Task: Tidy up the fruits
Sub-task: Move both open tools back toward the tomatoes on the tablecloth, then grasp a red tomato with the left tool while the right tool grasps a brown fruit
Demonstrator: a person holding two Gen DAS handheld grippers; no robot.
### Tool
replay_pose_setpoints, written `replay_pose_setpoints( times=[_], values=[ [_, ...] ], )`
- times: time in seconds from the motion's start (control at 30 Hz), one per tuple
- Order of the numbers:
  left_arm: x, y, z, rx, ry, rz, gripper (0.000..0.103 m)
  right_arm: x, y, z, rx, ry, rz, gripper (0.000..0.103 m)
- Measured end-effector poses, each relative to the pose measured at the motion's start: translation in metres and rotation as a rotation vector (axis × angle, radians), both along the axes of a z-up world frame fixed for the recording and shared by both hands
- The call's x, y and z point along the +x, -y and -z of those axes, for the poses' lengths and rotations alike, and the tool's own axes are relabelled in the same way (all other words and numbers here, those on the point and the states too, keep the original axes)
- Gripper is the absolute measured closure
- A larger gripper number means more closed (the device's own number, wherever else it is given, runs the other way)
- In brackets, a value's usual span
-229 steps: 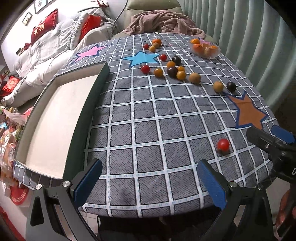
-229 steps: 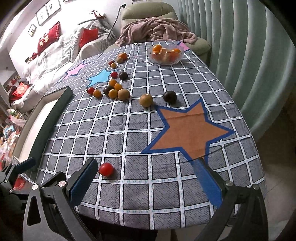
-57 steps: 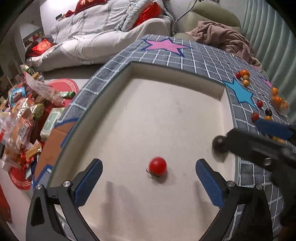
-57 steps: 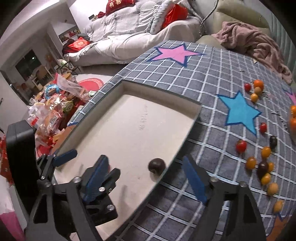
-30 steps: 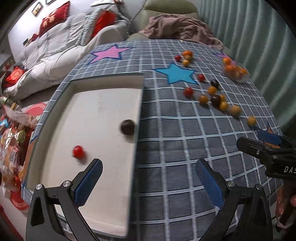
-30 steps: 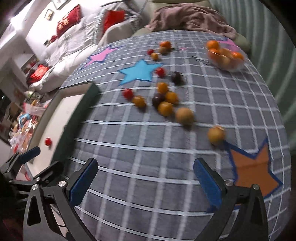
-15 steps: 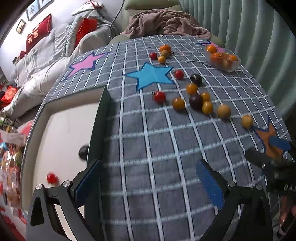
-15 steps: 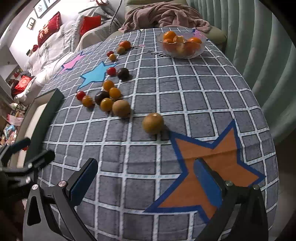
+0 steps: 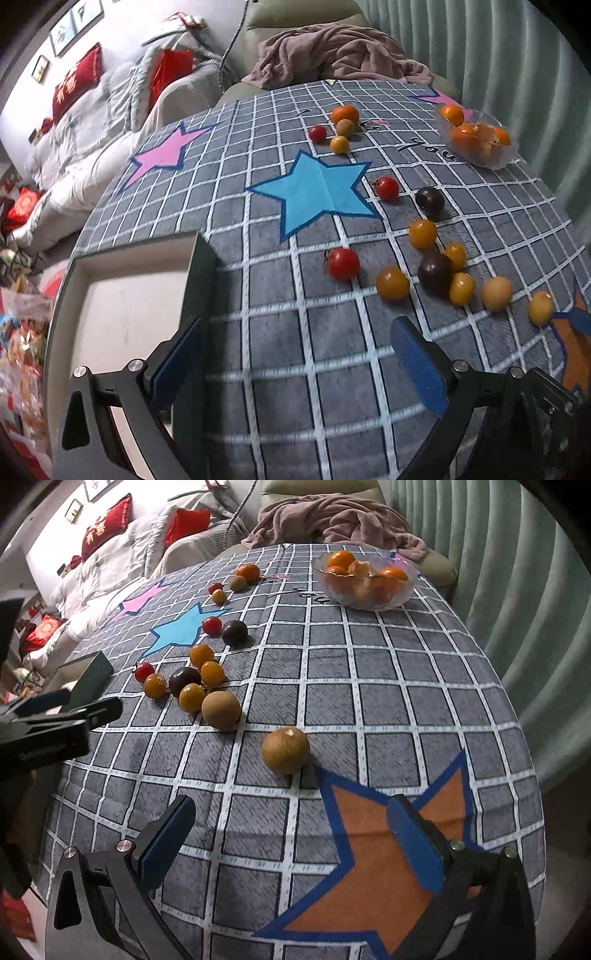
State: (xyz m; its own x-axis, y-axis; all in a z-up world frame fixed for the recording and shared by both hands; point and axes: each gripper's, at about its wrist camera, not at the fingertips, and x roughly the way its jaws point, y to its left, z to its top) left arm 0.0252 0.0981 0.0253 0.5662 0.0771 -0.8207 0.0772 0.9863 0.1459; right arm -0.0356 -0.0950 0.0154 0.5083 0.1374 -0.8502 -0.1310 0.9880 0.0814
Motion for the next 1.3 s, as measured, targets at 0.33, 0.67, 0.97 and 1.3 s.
replay_pose_setpoints(
  times=[0.33,0.67,0.97,1.3],
  values=[
    [0.026,-0.005,0.008,-0.01,0.018,0.004,0.014,0.01,-0.01,0.003,-0.023,0.011,-0.028,0.0],
    [0.017,-0.011,0.015,-0.009,0.001,0.045,0.023,0.01,-0.007,0.003,-0.013,0.009,-0.024,0.0],
    [0.036,0.002,0.015,-0.004,0.014,0.047,0.023,0.019,-0.013,0.005,-0.038,0.016,-0.033,0.001],
    [0.035,0.023,0.014,-0.032,0.018,0.108,0.077,0.016,-0.027,-0.003,-0.049,0.059,-0.088,0.075]
  ],
)
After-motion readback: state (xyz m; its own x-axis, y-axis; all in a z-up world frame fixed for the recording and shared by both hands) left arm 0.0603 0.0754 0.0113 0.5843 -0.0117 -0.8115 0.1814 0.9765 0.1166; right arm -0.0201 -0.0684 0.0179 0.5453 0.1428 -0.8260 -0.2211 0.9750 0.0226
